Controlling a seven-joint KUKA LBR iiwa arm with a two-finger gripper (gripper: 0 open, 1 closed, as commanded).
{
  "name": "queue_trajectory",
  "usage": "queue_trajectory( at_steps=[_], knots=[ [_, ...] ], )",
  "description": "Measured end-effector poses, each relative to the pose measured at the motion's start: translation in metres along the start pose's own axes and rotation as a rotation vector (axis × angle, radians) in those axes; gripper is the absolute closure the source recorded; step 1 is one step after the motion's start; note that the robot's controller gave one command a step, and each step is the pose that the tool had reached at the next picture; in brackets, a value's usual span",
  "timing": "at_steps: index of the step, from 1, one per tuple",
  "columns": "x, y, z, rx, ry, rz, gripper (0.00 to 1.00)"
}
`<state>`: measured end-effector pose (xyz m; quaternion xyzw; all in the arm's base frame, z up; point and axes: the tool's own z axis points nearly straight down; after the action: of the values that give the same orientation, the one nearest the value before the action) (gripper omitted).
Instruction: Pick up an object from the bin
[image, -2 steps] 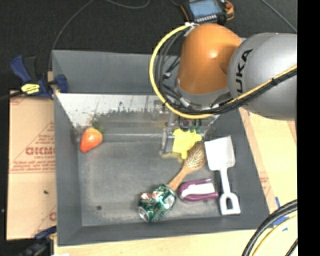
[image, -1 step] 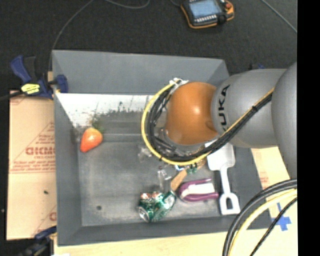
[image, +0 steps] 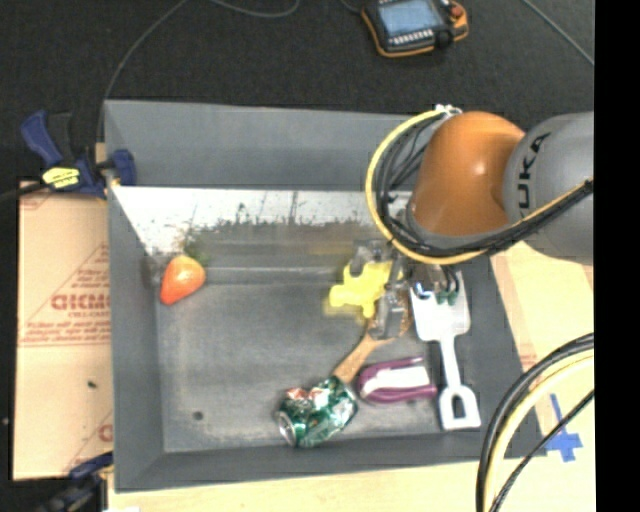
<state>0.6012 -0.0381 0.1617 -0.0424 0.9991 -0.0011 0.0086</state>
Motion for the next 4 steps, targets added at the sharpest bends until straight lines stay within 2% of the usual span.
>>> queue_trajectory(
  at_steps=[1,2,3,4],
  knots=[
    [0.108,0.095,0.031,-0.017,0.024,-0.602,0.00],
    [-0.033,-0.014,0.086,0.000,-0.008,-0.232,0.00],
    [0.097,0.102,0.088,-0.017,0.013,-0.538,1.00],
    [0.096,0.101,0.088,-0.016,0.012,-0.537,1.00]
  ],
)
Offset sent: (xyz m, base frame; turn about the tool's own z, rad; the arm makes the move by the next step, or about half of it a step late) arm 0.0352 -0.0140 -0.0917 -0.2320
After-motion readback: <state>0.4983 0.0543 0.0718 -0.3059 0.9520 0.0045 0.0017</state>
